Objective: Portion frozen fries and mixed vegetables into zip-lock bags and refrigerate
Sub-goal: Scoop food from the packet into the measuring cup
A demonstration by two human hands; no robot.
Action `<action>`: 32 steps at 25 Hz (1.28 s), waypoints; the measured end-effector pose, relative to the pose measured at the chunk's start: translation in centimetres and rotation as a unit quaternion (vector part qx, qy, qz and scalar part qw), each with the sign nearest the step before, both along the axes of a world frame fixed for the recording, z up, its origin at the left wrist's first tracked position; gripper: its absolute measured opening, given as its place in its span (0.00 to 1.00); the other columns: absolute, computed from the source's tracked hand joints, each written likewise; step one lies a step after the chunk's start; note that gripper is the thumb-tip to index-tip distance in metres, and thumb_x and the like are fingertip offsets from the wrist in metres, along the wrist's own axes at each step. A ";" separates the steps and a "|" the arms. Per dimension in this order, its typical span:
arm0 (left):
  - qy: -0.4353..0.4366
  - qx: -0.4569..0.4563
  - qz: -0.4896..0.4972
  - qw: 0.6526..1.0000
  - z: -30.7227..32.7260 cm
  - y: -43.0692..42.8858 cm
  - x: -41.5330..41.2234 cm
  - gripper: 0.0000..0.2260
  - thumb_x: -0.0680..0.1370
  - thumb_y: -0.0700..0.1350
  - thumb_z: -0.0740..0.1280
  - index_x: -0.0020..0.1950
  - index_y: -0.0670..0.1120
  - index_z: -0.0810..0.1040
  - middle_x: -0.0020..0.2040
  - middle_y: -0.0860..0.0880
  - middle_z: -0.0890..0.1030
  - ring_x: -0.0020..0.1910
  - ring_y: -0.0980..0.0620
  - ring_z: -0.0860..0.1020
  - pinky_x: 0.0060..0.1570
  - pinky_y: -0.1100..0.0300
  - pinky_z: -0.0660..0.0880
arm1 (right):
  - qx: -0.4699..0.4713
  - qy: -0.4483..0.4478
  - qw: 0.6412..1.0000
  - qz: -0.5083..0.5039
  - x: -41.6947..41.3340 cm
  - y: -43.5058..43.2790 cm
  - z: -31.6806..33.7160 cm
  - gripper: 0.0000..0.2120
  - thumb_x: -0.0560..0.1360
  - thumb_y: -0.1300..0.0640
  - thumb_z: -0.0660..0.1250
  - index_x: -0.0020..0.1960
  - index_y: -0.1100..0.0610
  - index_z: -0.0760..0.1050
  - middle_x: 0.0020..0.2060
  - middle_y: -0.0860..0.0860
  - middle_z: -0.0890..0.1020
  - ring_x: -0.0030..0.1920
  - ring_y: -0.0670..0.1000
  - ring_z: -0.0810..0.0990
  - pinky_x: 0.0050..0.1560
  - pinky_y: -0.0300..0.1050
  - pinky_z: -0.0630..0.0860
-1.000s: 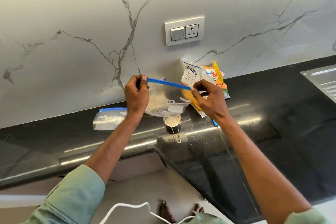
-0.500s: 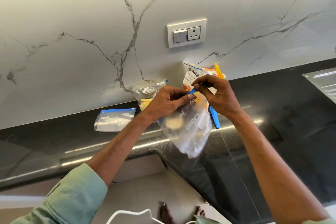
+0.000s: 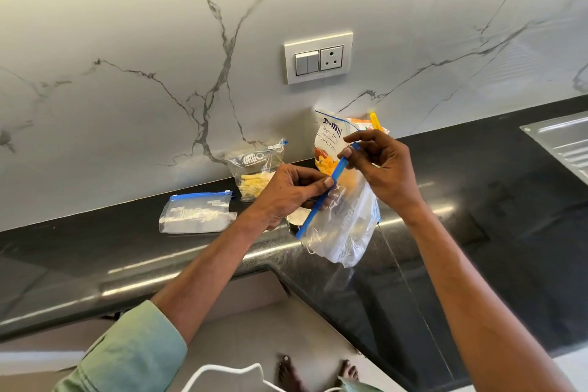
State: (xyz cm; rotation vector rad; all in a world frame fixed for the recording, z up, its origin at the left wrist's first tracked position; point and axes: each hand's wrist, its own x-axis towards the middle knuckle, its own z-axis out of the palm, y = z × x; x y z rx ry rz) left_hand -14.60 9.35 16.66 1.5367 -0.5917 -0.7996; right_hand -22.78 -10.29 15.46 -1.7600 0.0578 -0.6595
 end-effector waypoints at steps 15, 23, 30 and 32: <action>-0.112 0.003 0.160 0.981 -0.1 5.3 1.8 0.07 0.78 0.42 0.74 0.51 0.39 0.86 0.44 0.44 0.87 0.44 0.47 0.85 0.45 0.55 0.82 | 0.168 0.089 0.978 -0.086 0.6 9.8 -1.8 0.14 0.77 0.41 0.74 0.56 0.49 0.82 0.48 0.49 0.87 0.49 0.52 0.87 0.52 0.58 0.85; -0.405 -0.021 0.212 0.889 2.3 3.9 -0.1 0.08 0.78 0.46 0.75 0.55 0.47 0.84 0.49 0.53 0.85 0.44 0.52 0.83 0.40 0.56 0.81 | 0.133 0.079 0.988 0.027 1.1 8.2 1.4 0.09 0.83 0.58 0.69 0.59 0.61 0.83 0.43 0.56 0.88 0.41 0.53 0.87 0.44 0.48 0.83; -0.346 -0.016 0.219 0.912 2.5 2.7 1.9 0.05 0.78 0.45 0.75 0.48 0.44 0.86 0.43 0.52 0.85 0.44 0.54 0.83 0.45 0.59 0.80 | 0.067 0.081 0.992 0.068 1.0 7.7 2.2 0.06 0.83 0.55 0.69 0.57 0.56 0.82 0.41 0.52 0.87 0.41 0.49 0.86 0.42 0.45 0.82; -0.391 0.007 0.213 0.895 1.7 2.4 1.8 0.06 0.80 0.45 0.71 0.49 0.43 0.83 0.43 0.51 0.83 0.43 0.54 0.81 0.44 0.59 0.78 | 0.022 0.086 0.995 0.034 1.1 7.7 2.0 0.06 0.82 0.55 0.70 0.55 0.56 0.84 0.41 0.50 0.87 0.42 0.47 0.86 0.43 0.49 0.84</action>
